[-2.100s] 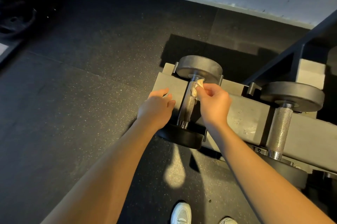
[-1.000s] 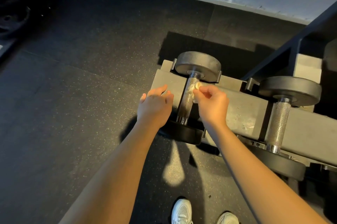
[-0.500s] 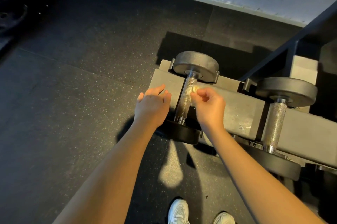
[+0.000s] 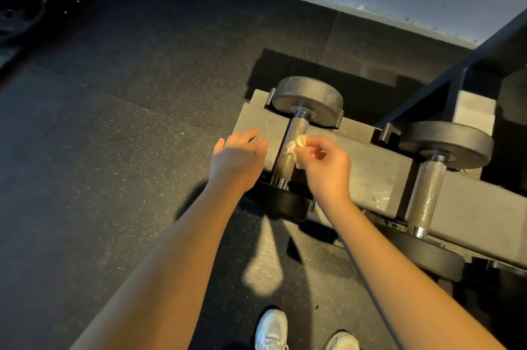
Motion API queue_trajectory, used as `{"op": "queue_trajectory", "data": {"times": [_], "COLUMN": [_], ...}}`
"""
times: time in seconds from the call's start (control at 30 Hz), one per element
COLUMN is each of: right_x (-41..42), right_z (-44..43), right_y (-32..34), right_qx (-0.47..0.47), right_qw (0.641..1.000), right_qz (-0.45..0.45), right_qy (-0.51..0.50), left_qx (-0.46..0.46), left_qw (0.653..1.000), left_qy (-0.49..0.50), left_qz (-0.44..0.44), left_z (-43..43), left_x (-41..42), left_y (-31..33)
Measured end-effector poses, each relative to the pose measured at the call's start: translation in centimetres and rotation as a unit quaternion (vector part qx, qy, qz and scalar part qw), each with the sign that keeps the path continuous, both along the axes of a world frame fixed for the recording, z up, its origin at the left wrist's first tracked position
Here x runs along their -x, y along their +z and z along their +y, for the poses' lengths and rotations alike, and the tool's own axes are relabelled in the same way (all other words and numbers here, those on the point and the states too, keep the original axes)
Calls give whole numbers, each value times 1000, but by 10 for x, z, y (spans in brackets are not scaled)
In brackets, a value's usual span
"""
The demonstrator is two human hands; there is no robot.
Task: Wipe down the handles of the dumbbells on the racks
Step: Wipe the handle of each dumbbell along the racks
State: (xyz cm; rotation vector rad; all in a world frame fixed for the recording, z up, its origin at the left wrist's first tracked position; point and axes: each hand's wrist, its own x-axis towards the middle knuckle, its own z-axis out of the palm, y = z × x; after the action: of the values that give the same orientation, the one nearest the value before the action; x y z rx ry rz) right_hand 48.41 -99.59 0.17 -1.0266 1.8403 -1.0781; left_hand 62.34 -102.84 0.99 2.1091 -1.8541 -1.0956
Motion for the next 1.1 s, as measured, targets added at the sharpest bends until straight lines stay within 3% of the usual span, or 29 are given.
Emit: {"op": "queue_trajectory", "data": {"times": [0.13, 0.27, 0.4, 0.53, 0.6, 0.73, 0.93, 1.1], "right_x": [1, 8, 14, 18, 19, 22, 18, 31], "right_z": [22, 23, 23, 35, 44, 63, 88, 117], "right_y": [-4, 3, 16, 43, 64, 108, 172, 213], "right_qx": [-42, -85, -86, -75, -76, -54, -40, 17], "right_qw": [997, 989, 987, 991, 991, 993, 972, 942], "right_qz": [-32, -15, 15, 13, 17, 20, 49, 51], "right_qy": [52, 124, 133, 109, 108, 107, 226, 331], "left_qx": [29, 21, 42, 7, 34, 64, 73, 85], "left_qw": [990, 993, 998, 998, 999, 989, 971, 959], "left_qy": [-102, -90, -27, 25, -1, 63, 170, 250], "left_qz": [-96, -78, -28, 56, 33, 116, 154, 102], "left_z": [-5, -4, 6, 22, 33, 69, 138, 200], "left_x": [-2, -2, -6, -17, -24, -33, -26, -12], "left_y": [-2, -3, 7, 30, 56, 102, 168, 204]}}
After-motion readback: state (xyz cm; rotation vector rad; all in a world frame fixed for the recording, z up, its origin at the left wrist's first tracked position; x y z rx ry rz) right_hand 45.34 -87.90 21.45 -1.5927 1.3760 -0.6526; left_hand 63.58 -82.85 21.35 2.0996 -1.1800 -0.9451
